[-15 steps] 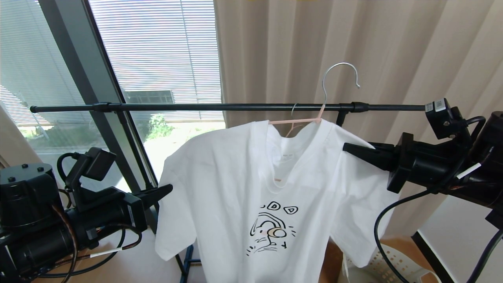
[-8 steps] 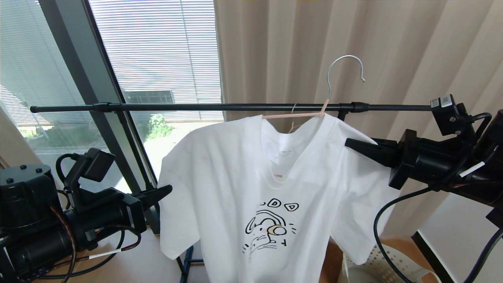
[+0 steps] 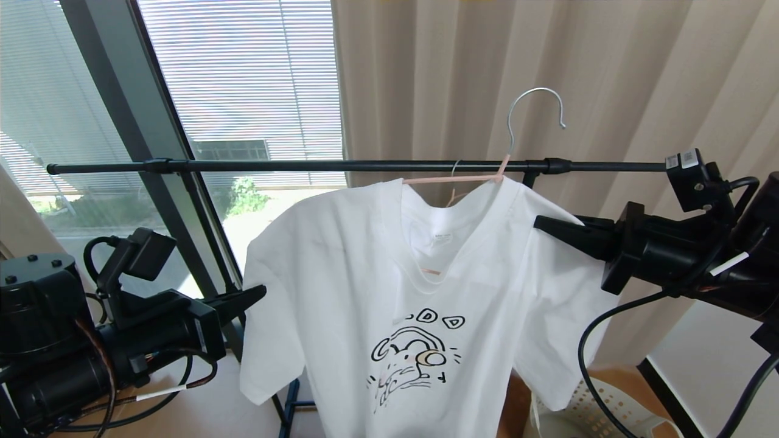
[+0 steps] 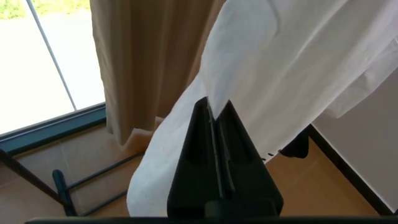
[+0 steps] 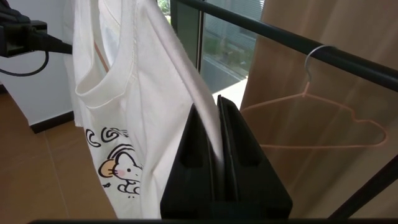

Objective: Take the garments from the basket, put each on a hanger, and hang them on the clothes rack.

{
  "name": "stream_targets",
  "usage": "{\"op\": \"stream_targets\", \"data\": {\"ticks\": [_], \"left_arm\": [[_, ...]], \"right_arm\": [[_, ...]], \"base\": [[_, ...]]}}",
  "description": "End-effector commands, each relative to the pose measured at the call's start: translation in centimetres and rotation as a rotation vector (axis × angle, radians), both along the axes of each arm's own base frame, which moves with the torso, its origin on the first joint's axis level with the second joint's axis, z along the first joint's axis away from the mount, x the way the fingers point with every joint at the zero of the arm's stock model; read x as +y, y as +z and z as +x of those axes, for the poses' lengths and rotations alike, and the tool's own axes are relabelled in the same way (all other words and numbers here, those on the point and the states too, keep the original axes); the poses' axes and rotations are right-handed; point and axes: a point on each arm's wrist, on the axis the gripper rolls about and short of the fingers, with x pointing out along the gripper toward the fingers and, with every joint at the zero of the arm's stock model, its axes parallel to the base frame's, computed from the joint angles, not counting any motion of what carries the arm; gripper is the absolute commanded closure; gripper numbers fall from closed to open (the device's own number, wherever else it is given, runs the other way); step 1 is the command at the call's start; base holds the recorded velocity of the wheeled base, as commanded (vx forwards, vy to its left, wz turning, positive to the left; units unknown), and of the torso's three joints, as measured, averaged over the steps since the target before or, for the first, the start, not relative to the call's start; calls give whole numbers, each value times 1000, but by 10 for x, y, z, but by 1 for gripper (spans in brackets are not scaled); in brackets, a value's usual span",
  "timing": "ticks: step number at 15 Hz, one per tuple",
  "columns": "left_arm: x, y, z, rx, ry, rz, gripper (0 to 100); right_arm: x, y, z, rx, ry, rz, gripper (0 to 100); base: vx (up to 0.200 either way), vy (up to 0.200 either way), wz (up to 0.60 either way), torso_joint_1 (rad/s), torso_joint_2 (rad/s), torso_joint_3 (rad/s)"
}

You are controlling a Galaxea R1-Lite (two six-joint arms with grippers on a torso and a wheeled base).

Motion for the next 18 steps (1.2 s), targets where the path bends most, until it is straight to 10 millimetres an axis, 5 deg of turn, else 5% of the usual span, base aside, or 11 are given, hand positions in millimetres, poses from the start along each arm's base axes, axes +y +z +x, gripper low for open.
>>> {"op": "stream_targets", "data": {"ticks": [1, 2, 3, 13, 18], "left_arm": [[-1, 1, -2, -8, -5, -1, 100], [-1, 4, -3, -22, -8, -5, 100], [-1, 4, -3, -28, -8, -6, 0], [-3, 13, -11, -71, -29, -18, 0], [2, 66, -27, -163, -4, -54, 0]], "right_arm": [[1, -1, 0, 2, 2, -1, 100], [1, -1, 0, 3, 2, -1, 100], [1, -1, 0, 3, 2, -1, 100], [2, -2, 0, 9, 7, -2, 100], [8, -11, 0, 36, 28, -11, 100]], "base": [[0, 0, 0, 0, 0, 0], [0, 0, 0, 0, 0, 0], [0, 0, 0, 0, 0, 0], [0, 0, 0, 0, 0, 0], [0, 0, 0, 0, 0, 0]]}}
